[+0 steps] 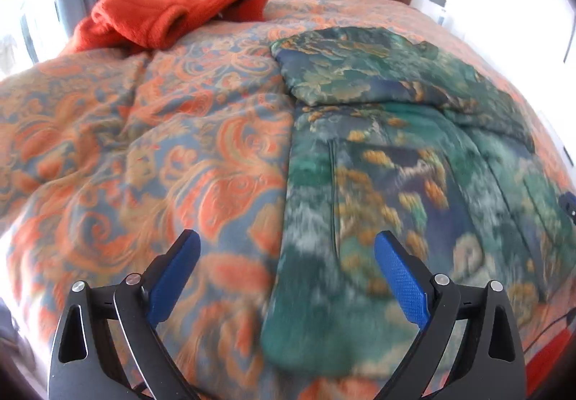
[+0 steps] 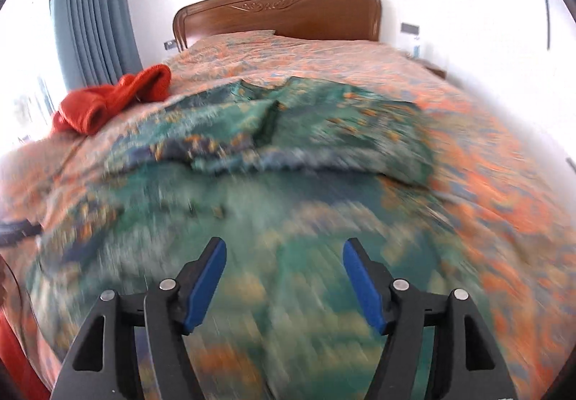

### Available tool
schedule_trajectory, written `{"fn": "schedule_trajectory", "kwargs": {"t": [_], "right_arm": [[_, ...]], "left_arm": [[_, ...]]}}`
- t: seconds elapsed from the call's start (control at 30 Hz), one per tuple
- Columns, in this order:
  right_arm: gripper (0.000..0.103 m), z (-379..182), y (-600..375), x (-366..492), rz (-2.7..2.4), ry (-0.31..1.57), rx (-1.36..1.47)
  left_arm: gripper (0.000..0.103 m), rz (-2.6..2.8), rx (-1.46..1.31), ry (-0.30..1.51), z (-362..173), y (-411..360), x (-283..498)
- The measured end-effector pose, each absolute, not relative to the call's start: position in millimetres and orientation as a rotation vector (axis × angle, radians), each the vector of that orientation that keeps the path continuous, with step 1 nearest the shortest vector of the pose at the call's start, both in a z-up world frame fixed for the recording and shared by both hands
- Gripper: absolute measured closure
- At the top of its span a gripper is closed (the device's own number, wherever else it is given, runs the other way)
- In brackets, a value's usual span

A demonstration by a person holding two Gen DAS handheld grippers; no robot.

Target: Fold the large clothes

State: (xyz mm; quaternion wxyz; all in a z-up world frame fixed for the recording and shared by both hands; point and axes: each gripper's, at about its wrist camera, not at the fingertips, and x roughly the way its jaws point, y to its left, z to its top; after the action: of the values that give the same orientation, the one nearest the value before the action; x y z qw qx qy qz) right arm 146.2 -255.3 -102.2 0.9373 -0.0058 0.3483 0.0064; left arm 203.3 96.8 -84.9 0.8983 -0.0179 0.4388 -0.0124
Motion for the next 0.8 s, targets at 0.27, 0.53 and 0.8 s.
{"fn": "schedule_trajectory", "kwargs": {"t": [0.27,0.53,0.8], "right_arm": [[0.032,-98.3,-314.5,77.6,-0.120,0.737,0.067],[0.032,-99.1,-416.6,69.7,-0.238,0.861,0.208],[0.032,-134.9,-440.8,86.9,-0.047,0.990,0.347]], "left_arm": [[0.005,0.005,-0.140,0.918,-85.8,130.2,187.2],[0.005,-0.068,-0.230,1.004,-113.3,133.8,199.9],[0.004,-0.193,-0.245,1.088,-139.5,105.4,230.6]]}}
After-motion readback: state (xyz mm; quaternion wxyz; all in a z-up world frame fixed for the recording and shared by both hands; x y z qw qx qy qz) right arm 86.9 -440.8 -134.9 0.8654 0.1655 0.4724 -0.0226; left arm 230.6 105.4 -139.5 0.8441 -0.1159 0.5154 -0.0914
